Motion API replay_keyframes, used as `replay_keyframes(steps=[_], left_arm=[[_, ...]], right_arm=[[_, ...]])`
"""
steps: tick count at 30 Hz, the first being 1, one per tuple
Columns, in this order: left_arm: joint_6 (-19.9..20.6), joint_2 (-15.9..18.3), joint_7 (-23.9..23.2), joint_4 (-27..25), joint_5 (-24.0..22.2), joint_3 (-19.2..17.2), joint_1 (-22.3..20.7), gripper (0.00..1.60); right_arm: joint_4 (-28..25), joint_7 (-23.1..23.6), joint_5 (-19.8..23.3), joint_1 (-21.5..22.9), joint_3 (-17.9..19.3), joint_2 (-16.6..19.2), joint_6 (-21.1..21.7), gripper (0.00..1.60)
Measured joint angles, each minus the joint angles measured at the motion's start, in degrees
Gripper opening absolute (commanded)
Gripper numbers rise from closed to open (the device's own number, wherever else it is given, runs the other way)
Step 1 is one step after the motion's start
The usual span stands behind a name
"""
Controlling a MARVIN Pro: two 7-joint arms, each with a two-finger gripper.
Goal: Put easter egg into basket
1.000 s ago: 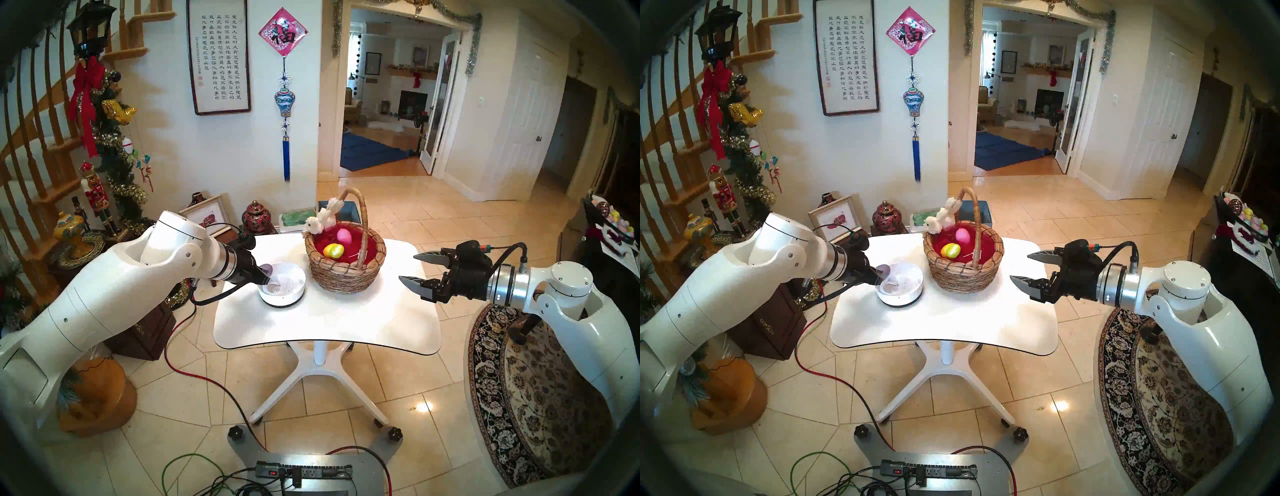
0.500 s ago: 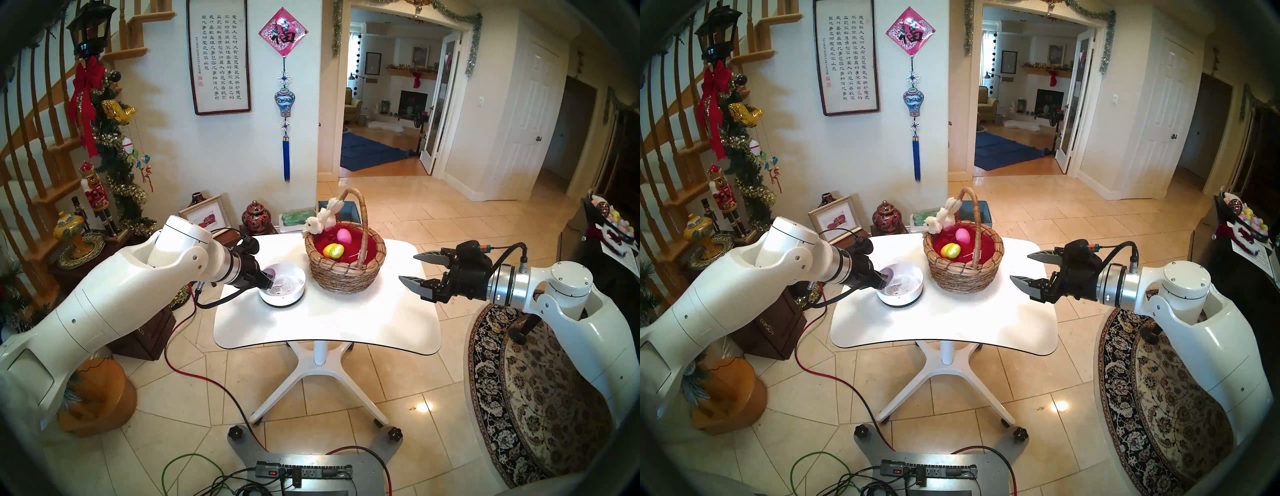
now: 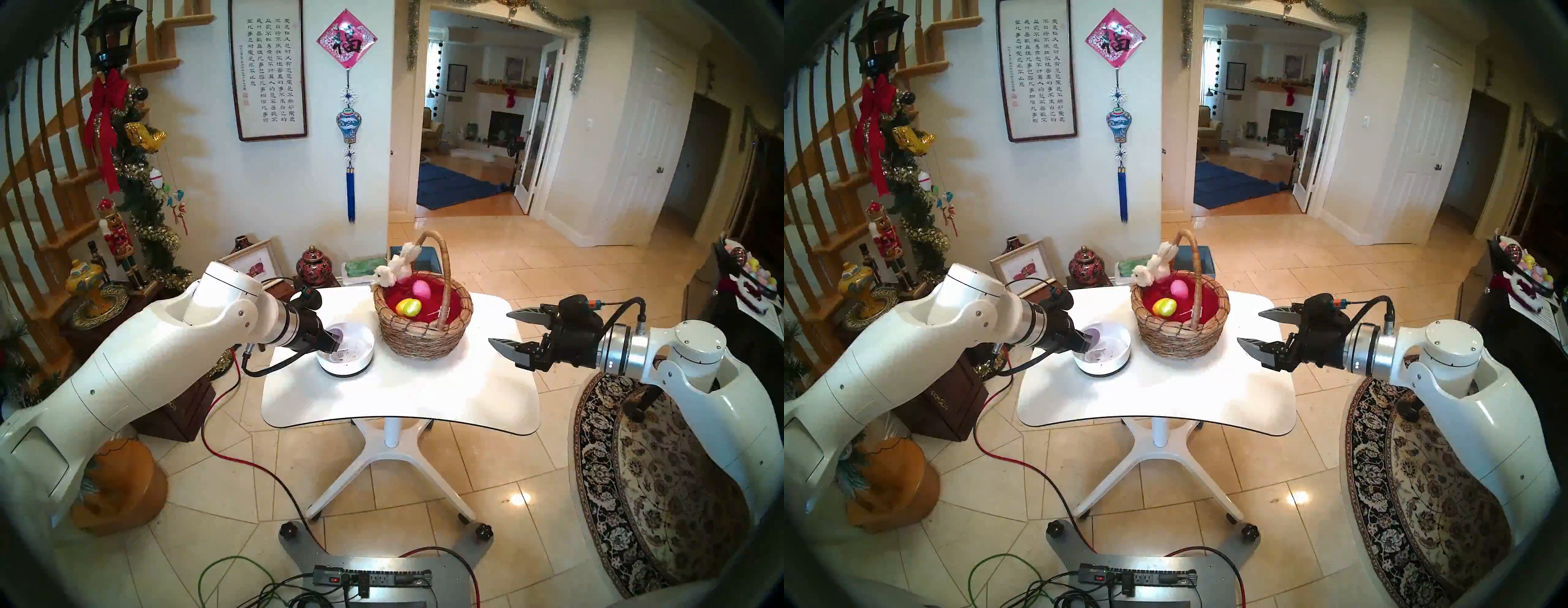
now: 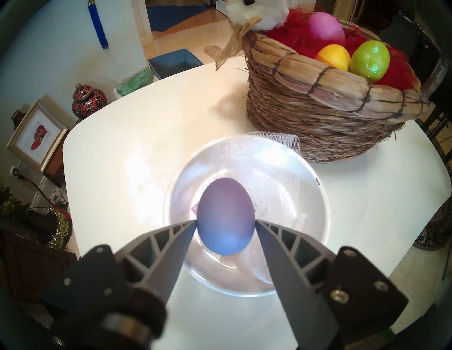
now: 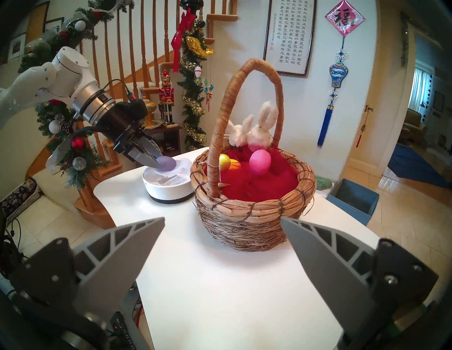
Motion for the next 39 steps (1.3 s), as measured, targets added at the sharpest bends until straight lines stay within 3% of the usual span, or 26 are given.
replay_keyframes(steps=[28,39], left_arm=[[-2.3,2.5,0.9,-5.0,-2.2,-4.0,-0.1,0.74],[-3.0,1.4,-0.2,-6.1,0.0,-3.4,-2.0,0.76]], right_arm=[[0.0,0.0,0.0,0.0,0.0,0.0,0.0,1.6],[0.0,0.0,0.1,0.0,0.0,0.1,0.0,1.6]])
